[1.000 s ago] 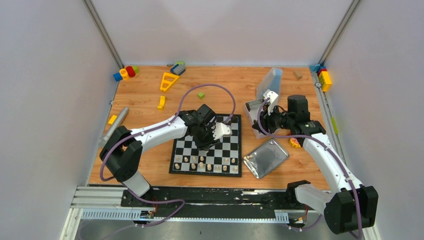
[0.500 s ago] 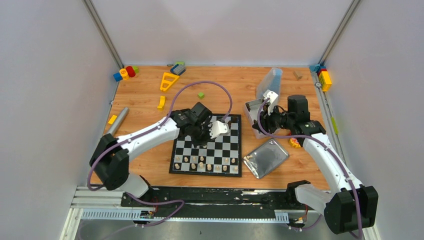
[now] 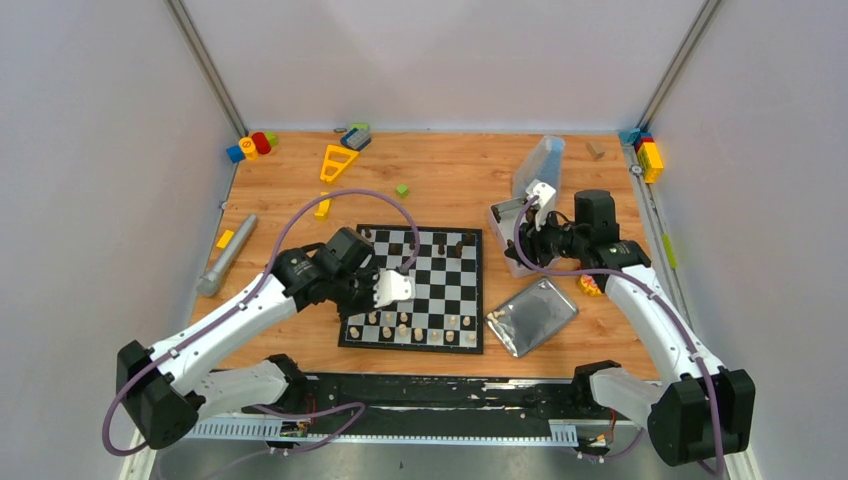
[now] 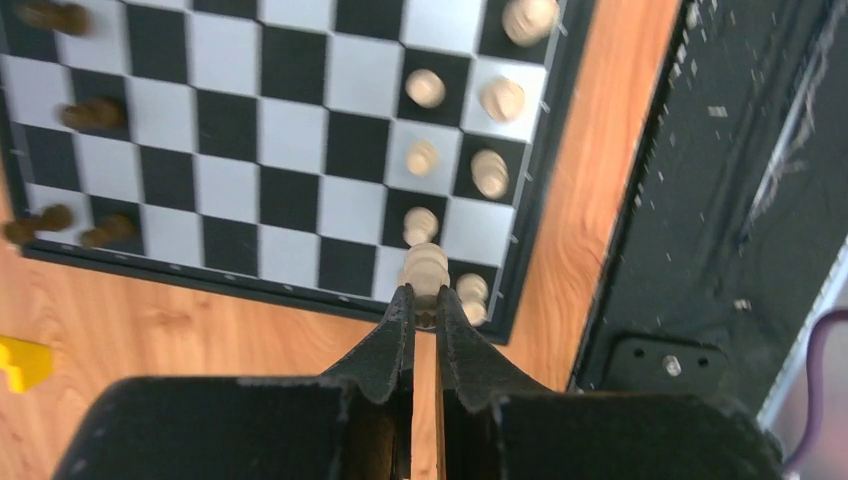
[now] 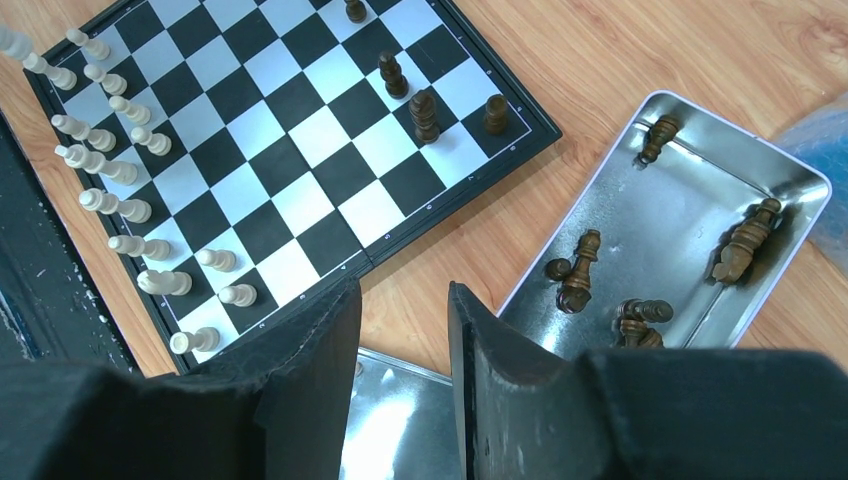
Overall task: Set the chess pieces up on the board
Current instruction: Place the chess piece on the chessboard.
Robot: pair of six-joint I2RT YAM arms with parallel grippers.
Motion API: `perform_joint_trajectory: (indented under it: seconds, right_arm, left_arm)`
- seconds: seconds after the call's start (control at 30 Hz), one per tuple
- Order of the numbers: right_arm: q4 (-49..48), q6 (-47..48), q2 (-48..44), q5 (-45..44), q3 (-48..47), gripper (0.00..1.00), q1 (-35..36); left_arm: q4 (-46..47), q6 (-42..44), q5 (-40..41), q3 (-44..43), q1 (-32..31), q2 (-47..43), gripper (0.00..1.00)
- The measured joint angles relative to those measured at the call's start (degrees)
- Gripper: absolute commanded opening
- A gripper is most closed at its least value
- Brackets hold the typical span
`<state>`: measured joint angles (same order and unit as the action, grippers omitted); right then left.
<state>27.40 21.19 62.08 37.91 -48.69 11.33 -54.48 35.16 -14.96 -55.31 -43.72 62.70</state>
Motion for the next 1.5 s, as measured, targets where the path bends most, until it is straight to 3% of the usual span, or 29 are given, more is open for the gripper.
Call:
perform_joint_trajectory:
  seconds: [0.53, 1.2, 1.5]
  right_arm:
    - [0.22, 0.24, 1.70, -0.04, 0.00, 0.37, -0.07]
    - [0.90, 0.61, 1.70, -0.02, 0.02, 0.37, -0.17]
    - [1.11, 0.96, 1.70, 0.00, 0.02, 0.37, -0.17]
  left_arm:
    - [1.64, 5.88, -3.37, 12.11, 0.00, -3.96, 0.10]
    - [6.60, 8.15, -4.00, 13.70, 0.00, 1.03, 0.13]
    - [6.64, 8.68, -4.02, 13.70, 0.00, 3.76, 0.19]
